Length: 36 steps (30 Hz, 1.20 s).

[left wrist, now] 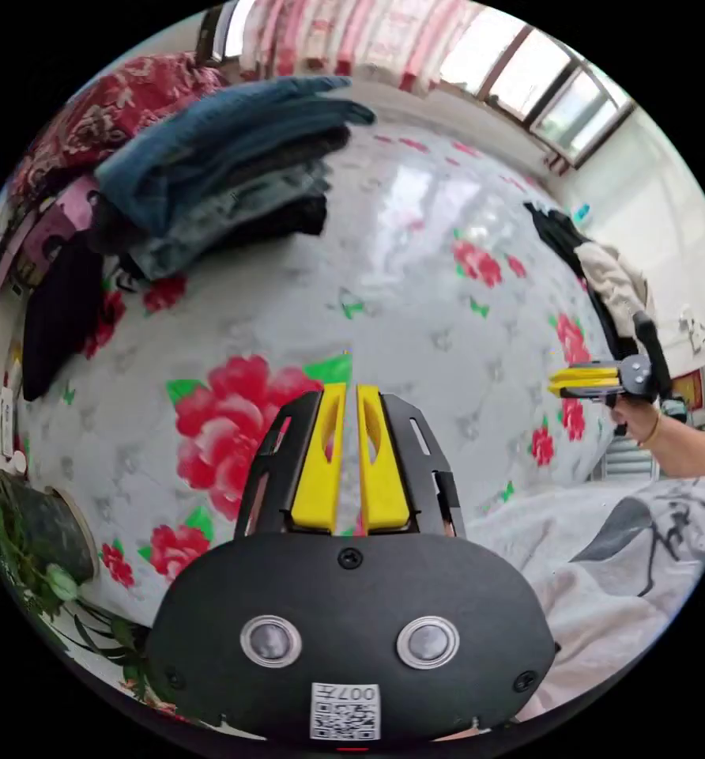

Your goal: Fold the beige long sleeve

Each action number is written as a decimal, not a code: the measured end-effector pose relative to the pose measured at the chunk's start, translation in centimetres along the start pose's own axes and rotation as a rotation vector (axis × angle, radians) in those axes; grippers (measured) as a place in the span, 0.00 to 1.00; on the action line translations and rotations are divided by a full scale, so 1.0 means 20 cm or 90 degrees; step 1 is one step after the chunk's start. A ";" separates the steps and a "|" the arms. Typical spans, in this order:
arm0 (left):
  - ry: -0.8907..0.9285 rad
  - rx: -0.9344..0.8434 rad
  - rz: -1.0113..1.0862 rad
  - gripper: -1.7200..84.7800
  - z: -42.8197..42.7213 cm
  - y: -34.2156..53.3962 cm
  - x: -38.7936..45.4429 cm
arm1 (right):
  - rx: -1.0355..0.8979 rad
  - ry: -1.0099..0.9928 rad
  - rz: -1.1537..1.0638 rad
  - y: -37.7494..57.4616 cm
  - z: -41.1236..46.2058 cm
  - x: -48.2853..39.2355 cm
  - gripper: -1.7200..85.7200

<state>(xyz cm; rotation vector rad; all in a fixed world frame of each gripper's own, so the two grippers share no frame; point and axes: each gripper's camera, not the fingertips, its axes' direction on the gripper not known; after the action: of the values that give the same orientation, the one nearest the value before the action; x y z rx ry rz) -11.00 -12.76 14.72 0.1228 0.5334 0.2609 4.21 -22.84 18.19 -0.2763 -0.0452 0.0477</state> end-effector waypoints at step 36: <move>-0.252 -0.107 -0.193 0.01 0.78 -0.10 1.06 | 0.410 0.137 0.879 1.87 -1.03 3.00 0.13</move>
<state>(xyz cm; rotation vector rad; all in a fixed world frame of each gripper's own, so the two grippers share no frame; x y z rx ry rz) 15.13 -9.58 17.35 -0.0697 0.1302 -0.0186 63.69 10.79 -9.50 0.3803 0.3803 1.3787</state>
